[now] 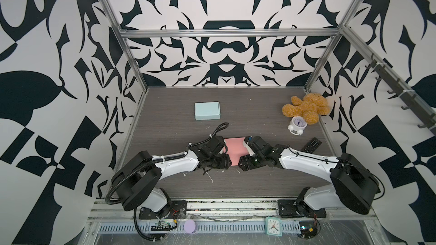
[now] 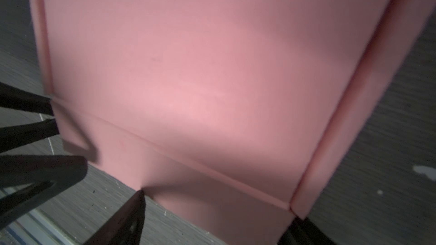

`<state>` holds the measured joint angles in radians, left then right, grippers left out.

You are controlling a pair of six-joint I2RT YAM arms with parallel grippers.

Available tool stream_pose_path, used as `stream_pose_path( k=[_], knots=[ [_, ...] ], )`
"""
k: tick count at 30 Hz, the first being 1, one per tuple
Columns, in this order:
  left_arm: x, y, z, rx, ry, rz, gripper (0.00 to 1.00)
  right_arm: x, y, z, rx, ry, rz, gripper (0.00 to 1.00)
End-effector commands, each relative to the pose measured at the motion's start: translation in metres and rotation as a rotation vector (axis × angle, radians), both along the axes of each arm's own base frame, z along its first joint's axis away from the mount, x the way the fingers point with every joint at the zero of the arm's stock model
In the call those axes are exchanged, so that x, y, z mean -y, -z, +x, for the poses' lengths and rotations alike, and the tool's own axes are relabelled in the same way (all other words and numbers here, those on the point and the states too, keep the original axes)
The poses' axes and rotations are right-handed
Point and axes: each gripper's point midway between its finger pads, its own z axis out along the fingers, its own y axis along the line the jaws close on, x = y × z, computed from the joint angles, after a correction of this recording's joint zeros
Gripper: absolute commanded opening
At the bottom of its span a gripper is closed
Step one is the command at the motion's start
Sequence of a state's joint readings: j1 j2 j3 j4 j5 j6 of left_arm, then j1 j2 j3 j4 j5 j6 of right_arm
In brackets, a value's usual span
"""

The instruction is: Fold the paper box

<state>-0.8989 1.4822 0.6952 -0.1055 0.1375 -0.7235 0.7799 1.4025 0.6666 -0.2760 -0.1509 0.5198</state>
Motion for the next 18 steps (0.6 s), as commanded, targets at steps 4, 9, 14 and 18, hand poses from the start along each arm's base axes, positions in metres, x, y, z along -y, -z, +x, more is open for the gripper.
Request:
stream_pose_path(
  k=[4,9,14,18],
  knots=[
    [-0.001,0.006,0.004,0.028,0.0,0.019,0.49,0.001,-0.015,0.006,0.056,-0.014,-0.012,0.89],
    [0.0,0.005,0.006,0.039,0.0,0.02,0.48,0.014,-0.02,0.0,0.063,-0.002,-0.036,0.96],
    [0.001,0.004,0.008,0.044,0.001,0.02,0.48,0.021,-0.034,0.0,0.095,0.012,-0.042,0.98],
    [0.002,0.004,0.009,0.046,0.001,0.019,0.47,0.024,-0.049,0.012,0.164,-0.002,-0.078,0.99]
  ],
)
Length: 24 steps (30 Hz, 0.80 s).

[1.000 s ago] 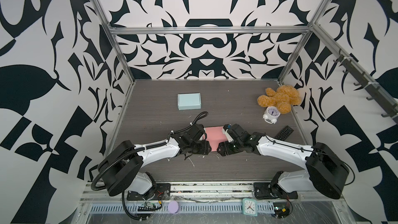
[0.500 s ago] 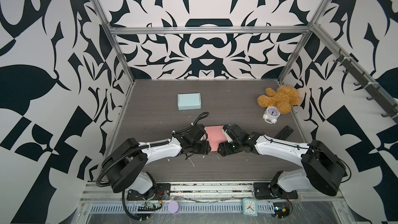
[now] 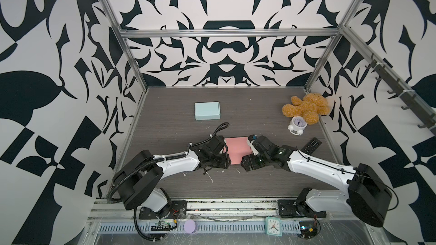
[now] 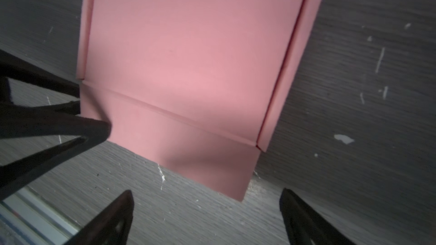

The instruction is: Fold the paper box

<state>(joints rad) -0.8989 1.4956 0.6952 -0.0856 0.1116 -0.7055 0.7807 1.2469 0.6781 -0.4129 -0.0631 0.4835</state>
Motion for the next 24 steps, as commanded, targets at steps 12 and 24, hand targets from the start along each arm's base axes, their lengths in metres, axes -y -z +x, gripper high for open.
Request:
stream_pose_path(
  k=[12,24],
  knots=[
    [0.001,-0.004,0.004,0.028,0.002,0.01,0.47,-0.011,-0.025,0.072,0.11,-0.052,-0.024,1.0],
    [0.004,-0.005,0.007,0.034,0.013,0.011,0.47,-0.024,0.006,0.076,0.042,-0.082,-0.025,0.99]
  ],
)
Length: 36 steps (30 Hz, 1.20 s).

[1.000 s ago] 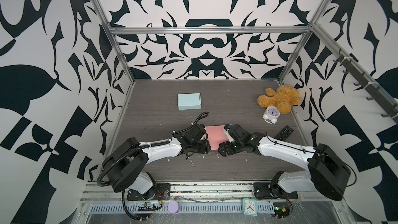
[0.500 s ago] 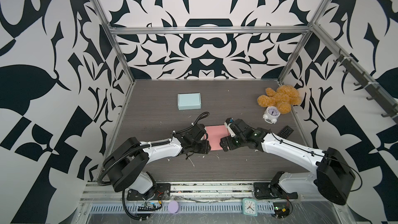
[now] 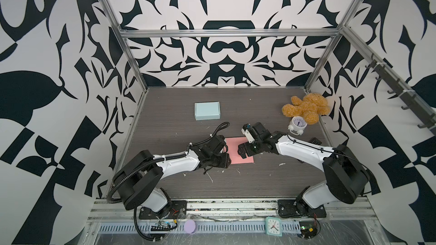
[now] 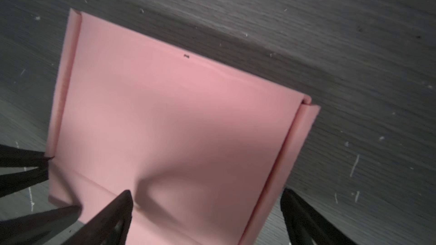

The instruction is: Fold the paper box

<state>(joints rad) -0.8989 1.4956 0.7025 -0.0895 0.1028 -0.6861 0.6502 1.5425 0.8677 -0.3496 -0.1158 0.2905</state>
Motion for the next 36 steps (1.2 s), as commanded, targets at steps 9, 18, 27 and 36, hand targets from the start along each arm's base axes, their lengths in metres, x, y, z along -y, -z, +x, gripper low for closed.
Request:
stream_pose_path(
  k=[9,18,27,36],
  knots=[
    [0.009,-0.007,0.006,0.02,0.009,-0.024,0.47,-0.009,-0.005,0.003,0.005,-0.002,0.039,0.97],
    [0.0,0.005,0.01,0.042,-0.002,0.04,0.46,-0.006,0.004,-0.005,-0.028,0.005,0.037,0.95],
    [-0.009,0.011,0.021,0.125,-0.009,0.121,0.43,-0.011,0.008,-0.004,-0.04,-0.01,0.045,0.92],
    [-0.017,0.017,0.029,0.178,-0.049,0.191,0.43,-0.011,0.014,-0.007,-0.062,-0.021,0.037,0.89]
  ],
)
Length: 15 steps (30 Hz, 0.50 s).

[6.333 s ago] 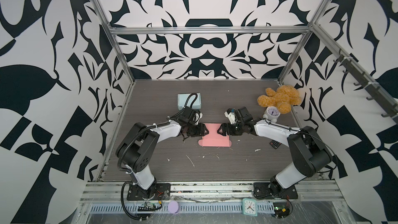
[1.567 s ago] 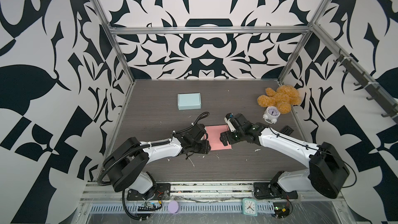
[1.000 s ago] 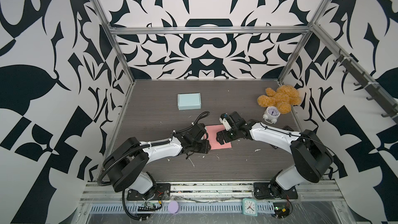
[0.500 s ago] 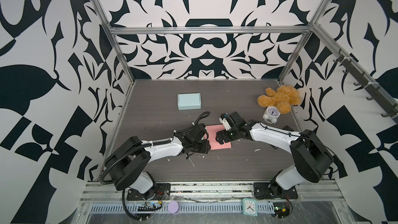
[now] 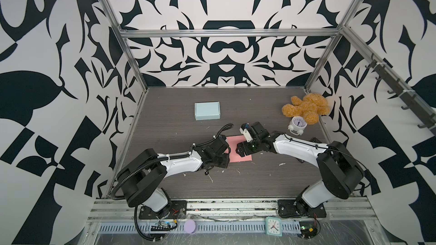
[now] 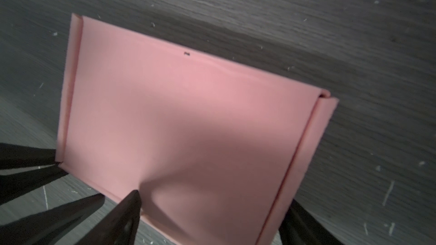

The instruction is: Fold the paper box

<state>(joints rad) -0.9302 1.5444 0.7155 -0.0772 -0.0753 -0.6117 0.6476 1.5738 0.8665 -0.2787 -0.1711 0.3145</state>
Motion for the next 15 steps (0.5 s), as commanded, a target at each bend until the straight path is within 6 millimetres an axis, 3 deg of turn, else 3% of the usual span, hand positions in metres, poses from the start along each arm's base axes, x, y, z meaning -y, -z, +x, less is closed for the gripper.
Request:
stream_pose_path(
  k=[1,9,15],
  knots=[
    [-0.009,0.004,0.01,0.038,-0.045,0.059,0.44,0.003,0.011,-0.011,-0.051,-0.02,-0.029,0.89],
    [-0.011,-0.009,-0.002,0.015,-0.025,0.019,0.56,0.005,-0.004,-0.004,0.0,-0.022,-0.04,0.92],
    [-0.017,-0.023,-0.022,-0.04,0.026,-0.001,0.63,0.011,-0.029,0.001,0.06,-0.015,-0.059,0.95]
  ],
)
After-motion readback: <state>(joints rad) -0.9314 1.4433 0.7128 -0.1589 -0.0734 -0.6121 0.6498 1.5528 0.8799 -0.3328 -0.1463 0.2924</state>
